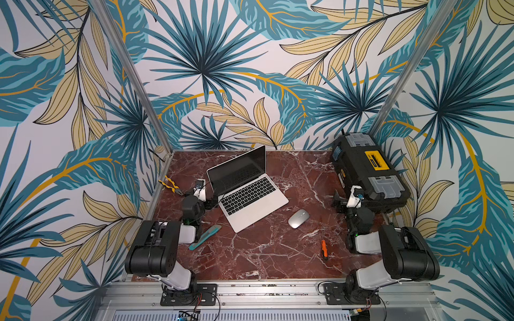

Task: Remove the wireless mouse receiver from the laptop
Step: Pick up the mouse from the center of the board.

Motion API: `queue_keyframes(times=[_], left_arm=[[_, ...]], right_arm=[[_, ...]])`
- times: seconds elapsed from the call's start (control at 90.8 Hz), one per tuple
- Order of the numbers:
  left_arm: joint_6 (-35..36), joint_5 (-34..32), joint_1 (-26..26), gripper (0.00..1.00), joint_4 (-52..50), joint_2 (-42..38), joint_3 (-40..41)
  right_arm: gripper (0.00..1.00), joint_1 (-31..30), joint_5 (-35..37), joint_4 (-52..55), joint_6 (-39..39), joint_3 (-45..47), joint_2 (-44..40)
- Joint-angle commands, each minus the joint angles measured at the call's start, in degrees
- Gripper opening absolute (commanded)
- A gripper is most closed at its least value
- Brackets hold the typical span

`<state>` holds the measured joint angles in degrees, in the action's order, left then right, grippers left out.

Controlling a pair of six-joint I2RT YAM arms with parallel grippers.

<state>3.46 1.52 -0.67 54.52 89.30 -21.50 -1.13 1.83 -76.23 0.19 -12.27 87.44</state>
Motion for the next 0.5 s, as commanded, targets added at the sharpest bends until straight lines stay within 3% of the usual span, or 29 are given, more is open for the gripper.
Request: queue_keyframes(times=[0.0,0.286,0.386,0.485], left_arm=[[0.43,0.43,-0.11,1.0,0.15,0.12,-0.04],[-0.16,-1.56,-0.16,1.0,1.07,-0.2,0.66],[-1.14,-7.65,-0.9,1.0,5.84,-3.15,4.2],[-2.25,-14.79,-1.94,1.0,2.57,-9.58,5.49]], right_arm=[[0.99,-0.28,-0.37,-0.83,-0.54,-0.3,-0.16],[0.99,-0.28,-0.42,-0.8,-0.51,-0.3,-0.16],[0.99,-0.09,-0.65,-0.64,-0.33,-0.45,-0.1],[0.99,0.33,-1.11,-0.34,-0.09,-0.47,-0.15]])
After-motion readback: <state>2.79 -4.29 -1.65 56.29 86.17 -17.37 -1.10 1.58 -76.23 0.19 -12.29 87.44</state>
